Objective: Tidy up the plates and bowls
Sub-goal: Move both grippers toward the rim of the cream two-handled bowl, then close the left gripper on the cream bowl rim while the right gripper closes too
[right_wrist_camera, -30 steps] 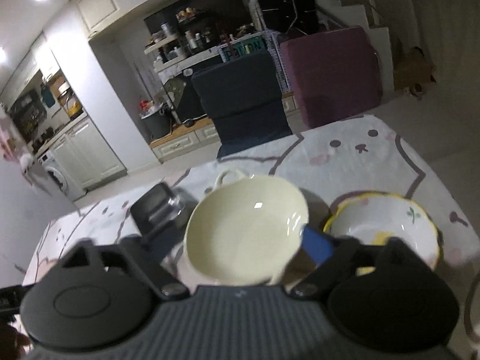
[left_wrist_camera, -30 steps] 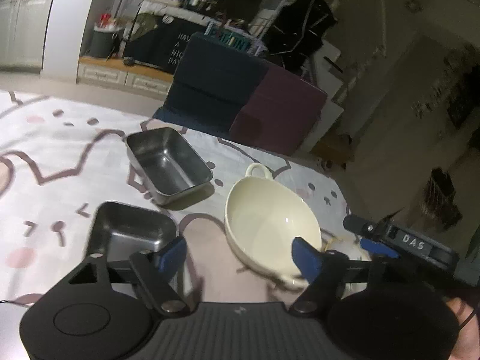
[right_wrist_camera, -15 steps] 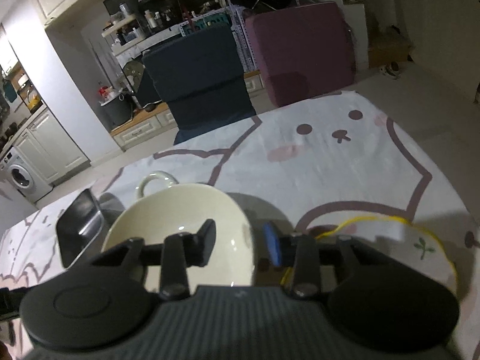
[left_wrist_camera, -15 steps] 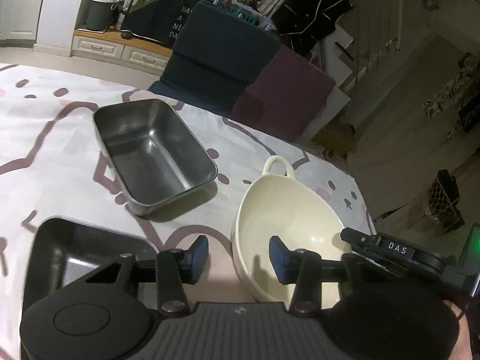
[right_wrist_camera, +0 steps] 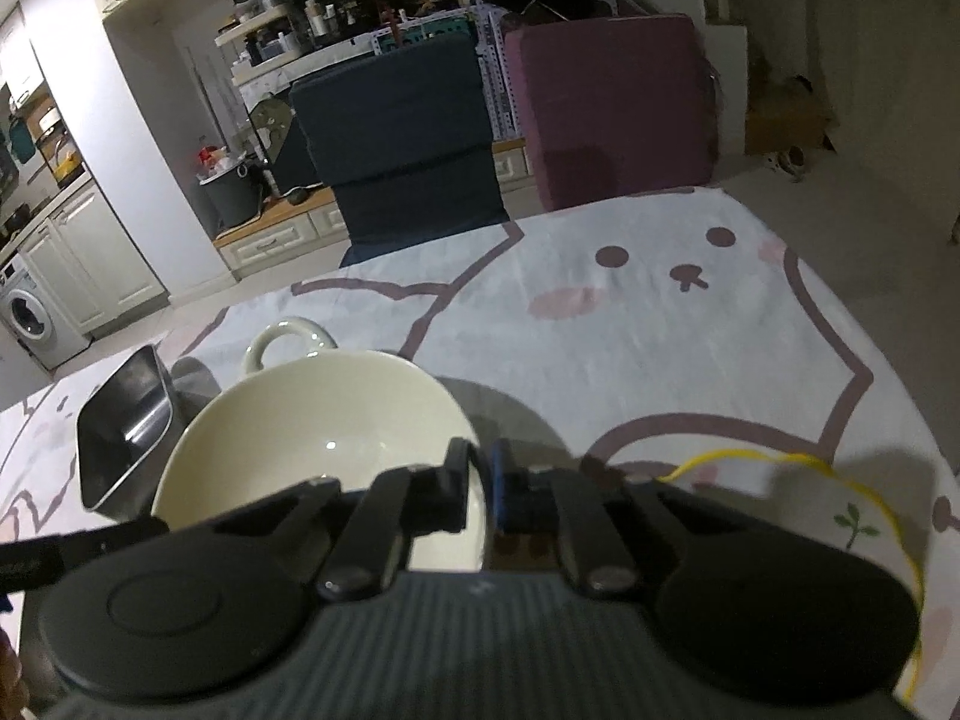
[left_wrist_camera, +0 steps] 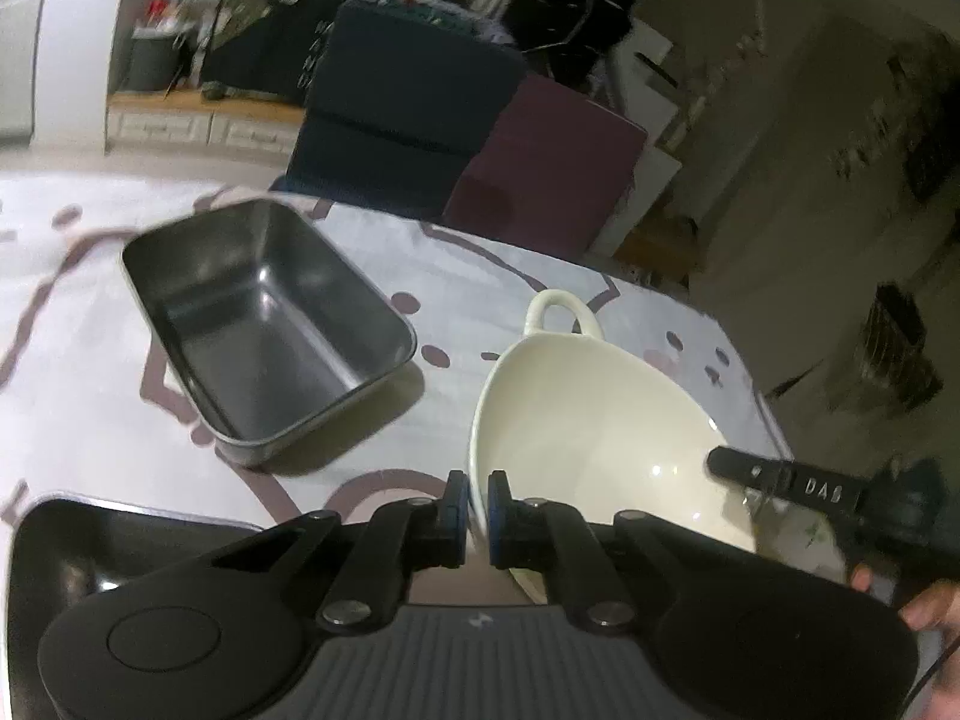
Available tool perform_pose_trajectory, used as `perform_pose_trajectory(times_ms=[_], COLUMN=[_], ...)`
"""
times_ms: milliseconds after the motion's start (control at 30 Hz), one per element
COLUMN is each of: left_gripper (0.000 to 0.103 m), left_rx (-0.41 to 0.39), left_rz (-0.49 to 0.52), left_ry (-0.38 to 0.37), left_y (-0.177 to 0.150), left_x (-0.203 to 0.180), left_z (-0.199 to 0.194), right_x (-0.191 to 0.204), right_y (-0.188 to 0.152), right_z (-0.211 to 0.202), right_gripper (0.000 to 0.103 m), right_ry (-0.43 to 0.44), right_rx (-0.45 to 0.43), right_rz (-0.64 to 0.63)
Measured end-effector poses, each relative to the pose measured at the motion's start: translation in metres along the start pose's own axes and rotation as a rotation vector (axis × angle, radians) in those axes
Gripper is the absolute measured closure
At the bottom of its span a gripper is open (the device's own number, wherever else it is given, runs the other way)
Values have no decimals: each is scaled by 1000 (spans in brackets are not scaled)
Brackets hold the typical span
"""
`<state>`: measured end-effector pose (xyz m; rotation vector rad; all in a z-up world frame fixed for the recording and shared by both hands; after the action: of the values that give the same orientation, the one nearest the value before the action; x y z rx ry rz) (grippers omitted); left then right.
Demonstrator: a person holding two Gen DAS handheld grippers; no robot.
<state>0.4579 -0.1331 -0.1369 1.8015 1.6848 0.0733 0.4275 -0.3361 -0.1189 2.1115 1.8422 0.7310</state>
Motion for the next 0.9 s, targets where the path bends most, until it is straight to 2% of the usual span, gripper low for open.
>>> perform_pose_trajectory(times_ms=[200, 467, 700, 767, 800, 833, 900], left_gripper=[96, 89, 86, 97, 103, 103, 103], left_rx=[4, 60, 134, 159, 192, 220, 236], left_rz=[59, 144, 88, 89, 89, 86, 121], left_ry=[43, 93, 31, 1, -50, -93, -90], left_y=[-8, -47, -78, -87, -93, -98, -105], left_x=[-4, -18, -17, -19, -22, -27, -39], left_z=[-8, -36, -58, -63, -63, -62, -60], right_x=[9, 22, 44, 53, 58, 59, 59], right_y=[-3, -6, -10, -13, -15, -16, -16], right_z=[-3, -4, -3, -4, -6, -9, -10], right_gripper=[95, 90, 82, 80, 80, 80, 81], right_ry=[-12, 12, 31, 28, 28, 28, 31], right_rx=[12, 39, 40, 35, 29, 24, 37], right_rz=[-50, -103, -151, -200, -235, -250, -256])
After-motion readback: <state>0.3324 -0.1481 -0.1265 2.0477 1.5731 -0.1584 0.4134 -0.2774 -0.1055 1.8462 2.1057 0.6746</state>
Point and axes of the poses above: each gripper's, at about its wrist camera, not at the fingertips, and z roughly the way its jaws point, x to its left, y to its top, the point moved 2 cm from there along z, roughly the way its jaws point, and after that the axes turned 9 degrees about x, right-handed, at the moved point
